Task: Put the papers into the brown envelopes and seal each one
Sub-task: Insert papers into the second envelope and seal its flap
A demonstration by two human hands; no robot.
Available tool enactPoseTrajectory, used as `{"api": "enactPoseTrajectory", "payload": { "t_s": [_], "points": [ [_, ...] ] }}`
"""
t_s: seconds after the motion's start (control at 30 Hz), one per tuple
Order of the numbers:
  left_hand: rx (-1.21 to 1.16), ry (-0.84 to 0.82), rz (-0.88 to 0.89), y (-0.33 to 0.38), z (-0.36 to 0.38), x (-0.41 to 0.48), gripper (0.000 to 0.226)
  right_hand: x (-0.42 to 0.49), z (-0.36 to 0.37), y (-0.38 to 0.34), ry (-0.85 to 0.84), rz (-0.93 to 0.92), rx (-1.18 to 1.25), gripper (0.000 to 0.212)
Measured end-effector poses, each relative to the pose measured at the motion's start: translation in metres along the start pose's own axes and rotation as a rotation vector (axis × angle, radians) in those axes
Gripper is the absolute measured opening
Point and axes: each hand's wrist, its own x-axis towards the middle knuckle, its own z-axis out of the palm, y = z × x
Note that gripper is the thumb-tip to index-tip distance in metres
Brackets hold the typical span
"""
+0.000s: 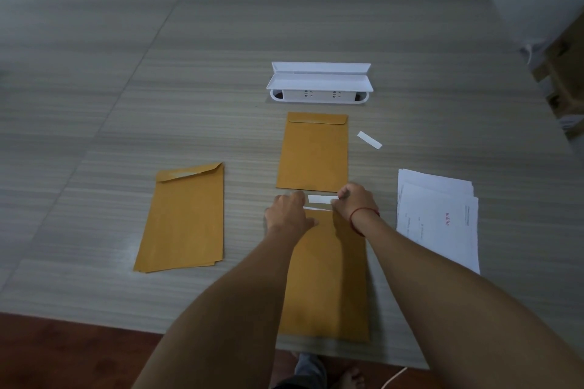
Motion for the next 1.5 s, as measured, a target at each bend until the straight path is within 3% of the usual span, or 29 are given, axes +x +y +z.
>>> {"api": "enactPoseTrajectory", "payload": {
  "t_s": [0.27,0.33,0.43,0.6,0.83,0.97,1.07,1.13,1.27,1.5],
  "points": [
    [-0.022,-0.008,-0.009,0.001,-0.001,0.0,0.049,-0.008,-0.005,0.023,0.023,-0.224,0.011,0.007],
    [-0.021,-0.011,-0.012,0.002,-0.001,-0.001,0.049,-0.006,-0.011,0.027,0.13,-0.134,0.192,0.005],
    [-0.02,-0.015,-0.021,0.001,0.001,0.001,0.048,0.006,-0.023,0.021,0.331,0.16,0.503,0.014],
    [0.042,-0.013,0.002,0.003,0.004,0.008,0.05,0.029,-0.037,0.004,0.391,0.366,0.72,0.024],
    [0.093,-0.008,0.008,0.011,0.0,0.01,0.056,0.025,-0.041,0.0,0.302,0.349,0.585,0.026],
    [0.105,0.023,0.065,0.014,0.0,0.011,0.064,0.011,-0.037,0.011,0.266,0.194,0.392,0.023],
    [0.145,0.058,0.154,0.011,0.003,0.007,0.058,-0.004,-0.029,0.021,0.008,-0.067,0.094,0.025],
    [0.129,0.065,0.208,0.007,0.008,0.003,0.054,-0.008,-0.024,0.024,-0.101,-0.146,-0.041,0.033],
    [0.122,0.06,0.282,-0.002,0.019,-0.004,0.061,-0.012,-0.021,0.027,-0.131,-0.147,-0.003,0.027],
    [0.125,0.013,0.316,-0.006,0.017,-0.007,0.066,-0.017,-0.017,0.029,-0.041,-0.141,0.118,0.023]
  ]
}}
